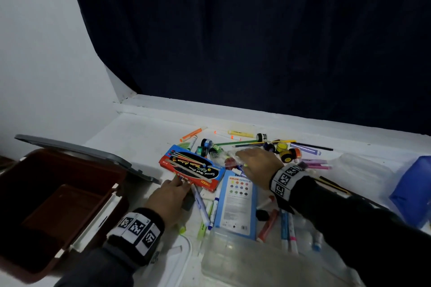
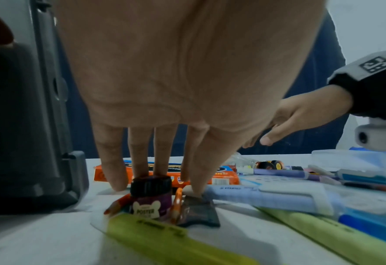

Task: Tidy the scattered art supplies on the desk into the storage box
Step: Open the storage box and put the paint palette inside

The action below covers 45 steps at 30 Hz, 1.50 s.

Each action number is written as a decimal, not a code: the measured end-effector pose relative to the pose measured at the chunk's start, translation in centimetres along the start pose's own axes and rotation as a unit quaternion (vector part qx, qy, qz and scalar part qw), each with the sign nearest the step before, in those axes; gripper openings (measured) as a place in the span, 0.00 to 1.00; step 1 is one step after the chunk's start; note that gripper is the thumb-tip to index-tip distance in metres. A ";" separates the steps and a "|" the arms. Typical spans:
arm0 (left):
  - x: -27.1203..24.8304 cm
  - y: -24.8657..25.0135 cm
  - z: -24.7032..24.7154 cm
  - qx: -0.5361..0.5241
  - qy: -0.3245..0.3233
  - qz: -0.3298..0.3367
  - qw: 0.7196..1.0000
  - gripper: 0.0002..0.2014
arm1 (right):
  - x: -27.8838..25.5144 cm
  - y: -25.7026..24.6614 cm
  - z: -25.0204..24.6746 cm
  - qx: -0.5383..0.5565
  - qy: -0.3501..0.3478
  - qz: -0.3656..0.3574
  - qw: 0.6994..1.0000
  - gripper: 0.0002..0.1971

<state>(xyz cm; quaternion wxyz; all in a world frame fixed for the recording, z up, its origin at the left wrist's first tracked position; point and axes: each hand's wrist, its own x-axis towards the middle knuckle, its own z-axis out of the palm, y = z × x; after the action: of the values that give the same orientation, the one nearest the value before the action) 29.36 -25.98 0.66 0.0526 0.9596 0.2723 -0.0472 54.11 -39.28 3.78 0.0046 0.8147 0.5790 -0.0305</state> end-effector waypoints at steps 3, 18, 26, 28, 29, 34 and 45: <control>0.3 -0.6 -0.2 -0.025 -0.005 -0.002 1.000 0.21 | 1.8 -0.3 0.9 -0.044 -0.038 0.009 0.998 0.19; 0.1 -0.8 -2.4 -0.159 0.091 0.052 0.982 0.20 | 0.2 1.9 0.6 -0.048 0.113 -0.056 0.991 0.09; -0.5 1.4 -5.0 -0.291 0.215 0.068 0.930 0.11 | -4.7 4.8 -3.7 -0.103 0.189 0.103 0.971 0.11; -0.8 2.3 -5.3 -0.356 0.225 0.064 0.905 0.10 | -5.6 5.5 -3.8 -0.121 0.119 0.169 0.971 0.15; -1.1 2.7 -5.5 -0.393 0.223 0.062 0.890 0.10 | -5.8 5.7 -3.7 -0.124 0.093 0.188 0.970 0.17; -2.9 4.7 -6.3 -0.538 0.216 0.060 0.813 0.11 | -5.1 5.1 -1.2 -0.042 0.078 0.094 0.992 0.21; -6.9 5.0 -4.9 -0.617 0.188 0.035 0.764 0.13 | -2.1 3.6 1.9 -0.121 -0.046 -0.003 0.992 0.22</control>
<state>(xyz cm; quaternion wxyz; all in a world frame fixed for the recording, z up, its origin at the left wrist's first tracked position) 26.43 -33.21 6.71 0.5825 0.7188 0.2134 0.3137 56.79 -42.52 1.93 0.1299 0.8041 0.5801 0.0025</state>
